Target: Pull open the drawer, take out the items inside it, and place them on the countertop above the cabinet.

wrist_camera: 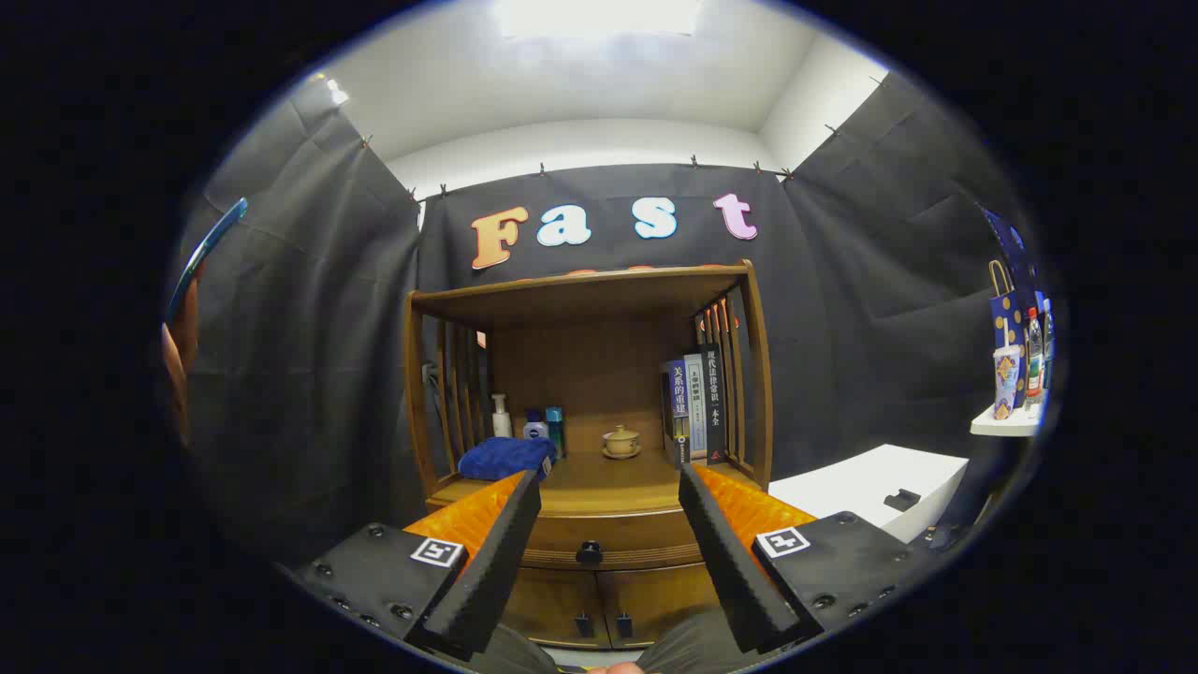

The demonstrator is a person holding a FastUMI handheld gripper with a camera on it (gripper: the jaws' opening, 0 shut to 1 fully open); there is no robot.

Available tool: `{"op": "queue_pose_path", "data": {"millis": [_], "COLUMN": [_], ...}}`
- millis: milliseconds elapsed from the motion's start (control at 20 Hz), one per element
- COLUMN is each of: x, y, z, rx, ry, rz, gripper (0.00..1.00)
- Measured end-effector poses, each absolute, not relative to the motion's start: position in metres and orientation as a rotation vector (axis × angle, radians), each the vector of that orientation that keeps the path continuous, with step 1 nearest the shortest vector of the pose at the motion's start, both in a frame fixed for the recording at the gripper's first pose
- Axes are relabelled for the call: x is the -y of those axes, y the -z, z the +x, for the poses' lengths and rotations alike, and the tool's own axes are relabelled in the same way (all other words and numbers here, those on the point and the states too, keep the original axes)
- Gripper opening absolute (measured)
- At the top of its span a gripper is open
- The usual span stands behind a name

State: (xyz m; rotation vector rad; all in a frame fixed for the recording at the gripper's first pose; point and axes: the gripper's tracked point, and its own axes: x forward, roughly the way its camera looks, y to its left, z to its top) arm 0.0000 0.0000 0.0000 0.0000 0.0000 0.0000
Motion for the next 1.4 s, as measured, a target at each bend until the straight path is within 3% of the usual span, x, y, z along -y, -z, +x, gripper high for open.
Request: {"op": "queue_pose_path", "data": {"millis": [1400], "x": [0.011], "y": [0.019], "z": [0.005], "rx": [-0.01], "ry": [0.029], "rz": [0.015], "gripper": [0.98]}}
